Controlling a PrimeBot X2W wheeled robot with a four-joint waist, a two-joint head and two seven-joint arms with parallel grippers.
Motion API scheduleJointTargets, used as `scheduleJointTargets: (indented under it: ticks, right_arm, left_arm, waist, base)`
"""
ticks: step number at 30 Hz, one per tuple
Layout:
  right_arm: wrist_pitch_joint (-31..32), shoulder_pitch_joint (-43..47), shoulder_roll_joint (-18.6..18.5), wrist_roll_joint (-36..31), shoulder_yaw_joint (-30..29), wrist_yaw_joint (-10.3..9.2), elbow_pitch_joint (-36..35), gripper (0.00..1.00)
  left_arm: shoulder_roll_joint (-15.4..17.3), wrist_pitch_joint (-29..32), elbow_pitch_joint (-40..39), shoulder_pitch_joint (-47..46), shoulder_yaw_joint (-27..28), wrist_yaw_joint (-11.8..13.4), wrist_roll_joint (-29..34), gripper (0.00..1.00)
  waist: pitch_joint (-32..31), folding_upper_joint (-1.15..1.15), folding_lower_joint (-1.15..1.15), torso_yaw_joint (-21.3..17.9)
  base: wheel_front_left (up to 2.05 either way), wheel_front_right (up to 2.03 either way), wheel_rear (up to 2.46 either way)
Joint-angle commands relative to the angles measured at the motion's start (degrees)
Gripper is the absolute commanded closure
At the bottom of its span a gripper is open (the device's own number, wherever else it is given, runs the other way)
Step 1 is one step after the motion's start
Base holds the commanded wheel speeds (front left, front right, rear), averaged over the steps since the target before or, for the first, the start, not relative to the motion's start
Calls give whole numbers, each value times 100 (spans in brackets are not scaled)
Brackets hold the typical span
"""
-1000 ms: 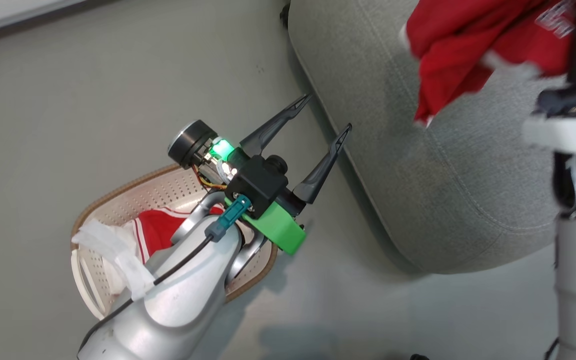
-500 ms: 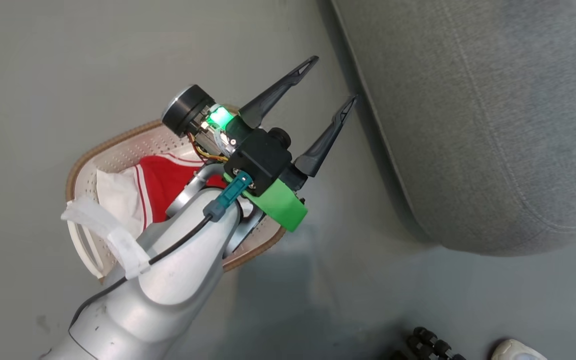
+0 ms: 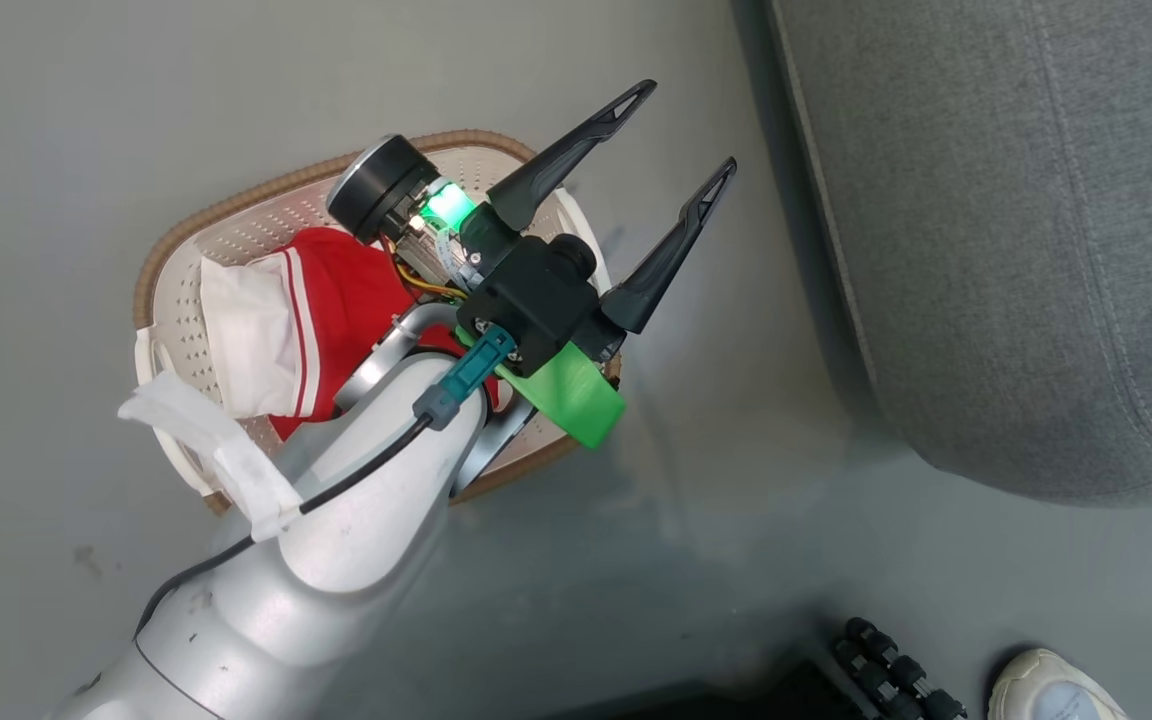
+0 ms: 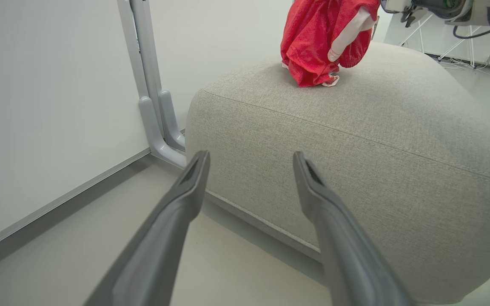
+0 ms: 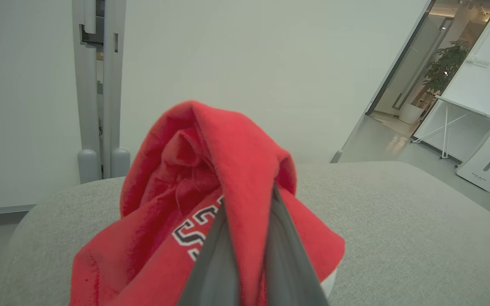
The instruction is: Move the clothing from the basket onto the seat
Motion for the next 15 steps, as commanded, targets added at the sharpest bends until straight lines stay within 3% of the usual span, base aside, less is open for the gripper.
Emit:
scheduleJointTargets:
  ticks: [1,10,11,12,15]
  right_arm:
    - [-13,39,-8,-42,-98,-4,182,100]
    - [-14,190,97,-238,-325,-4,1188,100]
    - [-14,210,109,-215,-360,-4,1183,67]
    - [-14,270,138,-178,-366,-4,1127,0]
    - [-14,489,177,-92,-393,-5,902,0]
  left_arm:
    - [-4,-3,-12,-103,-3,-13,20,0]
    - [31,-3,16,-41,36,-15,-28,0]
    - [30,-3,19,-21,42,-15,-32,0]
    - [26,-3,21,5,53,-15,-33,0]
    - [8,-3,21,88,82,-10,-46,0]
  waist:
    - [57,0,-1,55]
    - [-32,0,-1,77]
    - [-55,0,-1,79]
    - [-94,0,-1,84]
    - [-237,0,-1,97]
  base:
    - [0,0,0]
    - [0,0,0]
    - [0,0,0]
    - [0,0,0]
    - [0,0,0]
